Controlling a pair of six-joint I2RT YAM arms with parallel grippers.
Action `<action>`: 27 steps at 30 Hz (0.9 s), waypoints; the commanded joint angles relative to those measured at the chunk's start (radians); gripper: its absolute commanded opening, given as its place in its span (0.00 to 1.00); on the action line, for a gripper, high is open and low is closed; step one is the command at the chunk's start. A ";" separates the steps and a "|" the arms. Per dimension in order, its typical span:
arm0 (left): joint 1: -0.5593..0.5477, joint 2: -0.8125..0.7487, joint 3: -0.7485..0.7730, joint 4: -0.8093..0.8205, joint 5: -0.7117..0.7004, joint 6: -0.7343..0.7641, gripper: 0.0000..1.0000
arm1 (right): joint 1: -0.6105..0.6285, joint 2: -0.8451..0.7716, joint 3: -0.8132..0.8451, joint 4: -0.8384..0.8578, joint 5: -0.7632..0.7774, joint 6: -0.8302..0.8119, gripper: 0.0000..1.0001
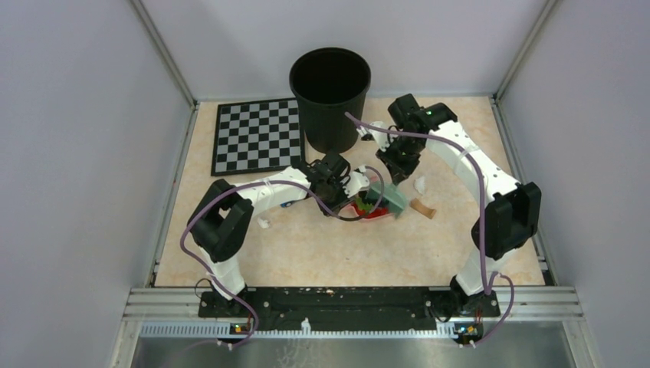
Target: Sweep away the paper scraps from the table
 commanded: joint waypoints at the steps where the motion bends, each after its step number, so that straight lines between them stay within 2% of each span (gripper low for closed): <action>1: -0.001 -0.006 0.021 0.031 -0.046 0.006 0.00 | -0.002 0.006 0.092 -0.100 -0.004 0.052 0.00; 7: -0.002 -0.023 -0.004 0.047 -0.027 0.030 0.00 | -0.091 0.041 0.284 -0.183 0.061 0.019 0.00; 10: -0.002 -0.027 -0.003 0.061 0.003 0.053 0.00 | -0.140 0.045 0.327 -0.182 0.113 -0.027 0.00; 14: -0.001 -0.014 0.027 0.063 0.008 0.077 0.00 | -0.190 0.037 0.287 -0.105 0.207 -0.054 0.00; 17: -0.001 0.001 0.052 0.055 0.012 0.097 0.00 | -0.216 0.019 0.196 0.011 0.373 -0.030 0.00; 20: -0.001 0.025 0.089 0.024 0.018 0.131 0.00 | -0.224 0.003 0.097 0.119 0.451 0.000 0.00; 25: -0.001 0.083 0.167 -0.026 -0.011 0.186 0.00 | -0.224 0.044 0.027 0.185 0.400 0.074 0.00; 27: -0.001 0.107 0.199 -0.047 -0.009 0.195 0.00 | -0.223 0.076 0.053 0.167 0.318 0.108 0.00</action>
